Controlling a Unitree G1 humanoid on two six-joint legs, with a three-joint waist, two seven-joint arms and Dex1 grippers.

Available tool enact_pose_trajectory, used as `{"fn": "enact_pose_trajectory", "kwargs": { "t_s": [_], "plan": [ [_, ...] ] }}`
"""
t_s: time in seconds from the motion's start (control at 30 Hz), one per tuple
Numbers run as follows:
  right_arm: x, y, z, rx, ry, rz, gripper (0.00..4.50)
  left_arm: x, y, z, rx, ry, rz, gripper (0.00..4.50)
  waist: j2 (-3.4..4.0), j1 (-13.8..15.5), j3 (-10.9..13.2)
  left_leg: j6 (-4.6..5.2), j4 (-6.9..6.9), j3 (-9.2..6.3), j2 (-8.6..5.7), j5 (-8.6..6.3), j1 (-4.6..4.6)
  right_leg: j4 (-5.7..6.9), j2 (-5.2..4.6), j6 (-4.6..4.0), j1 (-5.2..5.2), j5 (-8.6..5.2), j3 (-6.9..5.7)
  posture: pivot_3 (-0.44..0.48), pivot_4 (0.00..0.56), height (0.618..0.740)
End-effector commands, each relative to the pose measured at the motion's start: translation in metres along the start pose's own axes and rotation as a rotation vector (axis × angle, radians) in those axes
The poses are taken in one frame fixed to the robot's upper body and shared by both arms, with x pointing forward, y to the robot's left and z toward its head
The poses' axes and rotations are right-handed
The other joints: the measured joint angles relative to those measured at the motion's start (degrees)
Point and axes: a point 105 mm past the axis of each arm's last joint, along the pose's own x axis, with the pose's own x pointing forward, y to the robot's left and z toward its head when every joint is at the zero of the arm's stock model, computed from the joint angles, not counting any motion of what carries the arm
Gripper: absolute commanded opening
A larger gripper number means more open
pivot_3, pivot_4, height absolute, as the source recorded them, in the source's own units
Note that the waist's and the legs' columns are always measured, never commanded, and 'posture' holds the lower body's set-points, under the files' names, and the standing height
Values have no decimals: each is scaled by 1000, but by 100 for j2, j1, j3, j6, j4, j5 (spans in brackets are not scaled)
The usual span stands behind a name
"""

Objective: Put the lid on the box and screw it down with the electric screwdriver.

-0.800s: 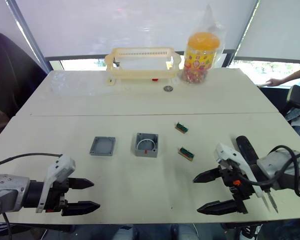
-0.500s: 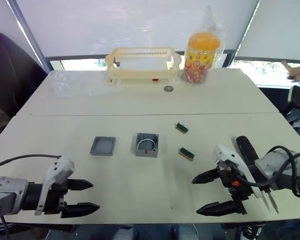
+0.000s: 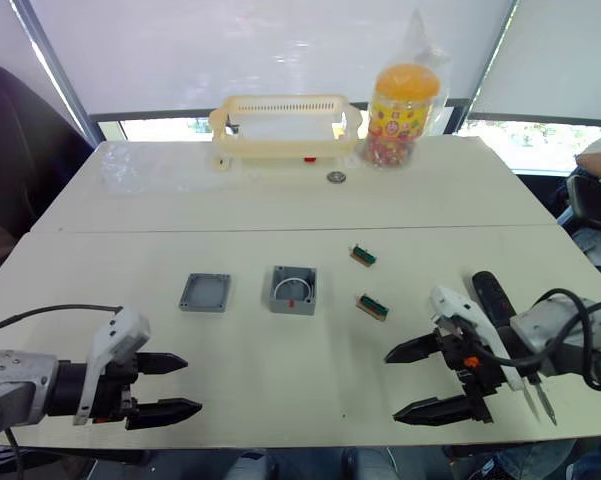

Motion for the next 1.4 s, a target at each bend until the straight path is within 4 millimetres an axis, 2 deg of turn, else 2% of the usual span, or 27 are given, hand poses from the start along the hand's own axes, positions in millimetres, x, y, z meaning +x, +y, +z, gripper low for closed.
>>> {"fn": "enact_pose_trajectory", "kwargs": {
  "t_s": [0.03, 0.13, 0.2, 0.33, 0.4, 0.43, 0.53, 0.6, 0.77, 0.9, 1.2, 1.33, 1.4],
  "plan": [
    [-1, -1, 4, -30, 3, -23, 4500, -3, 4, 0, 54, 30, 48, 4480, 0, -2, 0, 0, 0, 0, 0, 0, 0, 0, 0, 0, 0, 0, 0, 0, 150, 740],
    [-1, -4, 10, 4, -19, -50, 4500, -3, 18, -7, 97, 123, 123, 4480, -1, 4, -1, 0, 0, -1, 0, 0, 0, 0, 0, 0, 0, 0, 0, 0, 150, 740],
    [-3, -6, 16, 19, -41, -69, 4500, -8, 28, -1, 143, 145, 136, 4480, 0, 3, -1, 0, 0, 0, 0, 0, 0, 0, 0, -1, 0, 0, 0, 0, 150, 740],
    [-13, -11, 33, -7, -56, -150, 4500, -16, 32, 49, 341, 221, 61, 4480, -8, 43, 3, -4, 9, -7, -1, 2, -12, 0, 3, -4, -3, 1, -13, 0, 150, 740],
    [-10, -10, 41, -50, -70, -177, 4500, -14, 33, 79, 448, 217, 23, 4480, -7, 22, 3, -3, 9, -7, -6, 2, -12, -4, -1, -2, -1, 1, -11, 0, 150, 740],
    [-6, -12, 42, -72, -70, -203, 4500, -9, 36, 94, 515, 212, 13, 4480, -10, 12, 2, -2, 8, -7, -9, 2, -9, -3, -3, 1, 4, 1, -10, 0, 150, 740],
    [11, -15, 45, -91, -119, -264, 4500, 24, 41, 137, 678, 166, -50, 4480, -14, 7, -4, -1, 8, 10, -21, 2, -2, 1, 2, 40, 10, 24, -11, 0, 150, 740],
    [19, -15, 48, -87, -152, -289, 4500, 40, 41, 149, 716, 159, -90, 4480, -15, -3, -2, -2, 11, 13, -23, 4, 0, 14, 3, 43, 11, 27, -11, 0, 150, 740],
    [34, -18, 60, -60, -257, -372, 4500, 91, 41, 146, 847, 211, -207, 4480, -16, -129, 0, 2, 10, 7, -17, 3, -6, 18, 5, 44, -7, 27, 5, 0, 150, 740],
    [38, -24, 66, -42, -297, -433, 4500, 115, 48, 143, 869, 233, -246, 4480, -15, -135, 1, 1, 11, 2, -16, 4, -6, 23, 5, 44, -10, 27, 5, 0, 150, 740],
    [37, -32, 60, -5, -315, -498, 4500, 136, 54, 142, 868, 260, -259, 4480, -15, -130, 0, 2, 12, 0, -19, 4, -6, 29, 6, 46, -9, 27, 3, 0, 150, 740],
    [38, -35, 58, 4, -322, -516, 4500, 142, 50, 141, 845, 254, -271, 4480, -15, -132, 0, 3, 14, -1, -19, 4, -5, 34, 6, 46, -9, 27, 3, 0, 150, 740],
    [38, -36, 59, 3, -327, -522, 4500, 145, 49, 139, 845, 257, -274, 3959, -15, -137, 0, 3, 14, -1, -19, 5, -5, 35, 6, 46, -9, 27, 3, 0, 150, 740]
  ]
}}
